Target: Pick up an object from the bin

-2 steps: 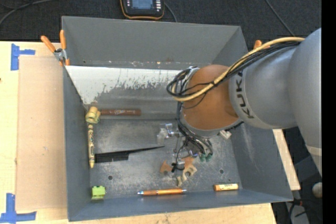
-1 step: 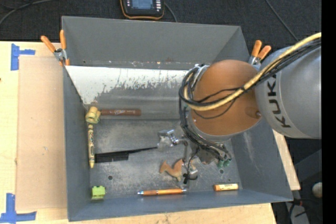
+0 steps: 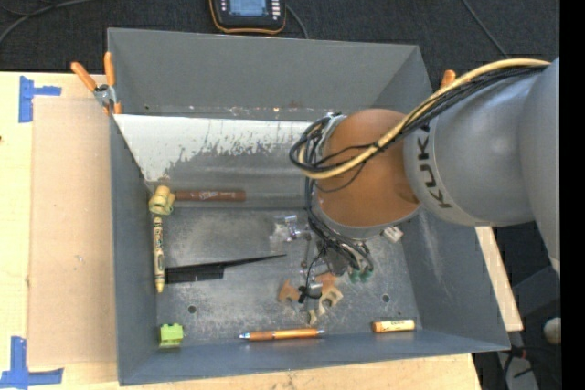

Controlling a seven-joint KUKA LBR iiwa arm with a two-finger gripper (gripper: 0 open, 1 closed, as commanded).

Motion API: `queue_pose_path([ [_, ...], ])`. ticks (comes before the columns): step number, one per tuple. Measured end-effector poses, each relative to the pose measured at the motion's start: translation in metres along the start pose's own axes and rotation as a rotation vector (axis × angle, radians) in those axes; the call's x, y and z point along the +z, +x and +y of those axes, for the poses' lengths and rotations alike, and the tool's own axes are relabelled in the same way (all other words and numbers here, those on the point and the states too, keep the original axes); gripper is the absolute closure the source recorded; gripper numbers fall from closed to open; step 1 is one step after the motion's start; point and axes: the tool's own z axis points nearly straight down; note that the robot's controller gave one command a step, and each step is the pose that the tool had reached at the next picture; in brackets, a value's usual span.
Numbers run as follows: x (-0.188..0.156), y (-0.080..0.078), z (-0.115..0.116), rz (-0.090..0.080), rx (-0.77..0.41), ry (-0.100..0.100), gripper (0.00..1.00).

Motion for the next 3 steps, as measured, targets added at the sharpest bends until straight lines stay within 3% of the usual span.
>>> queue_pose_path([
  [1, 0.015, 0.0, 0.005, 0.003, 0.015, -0.001, 0.0],
  [2, 0.059, -0.025, 0.003, 0.005, 0.069, -0.001, 0.0],
  [3, 0.057, 0.012, 0.025, -0.002, -0.232, -0.001, 0.0],
])
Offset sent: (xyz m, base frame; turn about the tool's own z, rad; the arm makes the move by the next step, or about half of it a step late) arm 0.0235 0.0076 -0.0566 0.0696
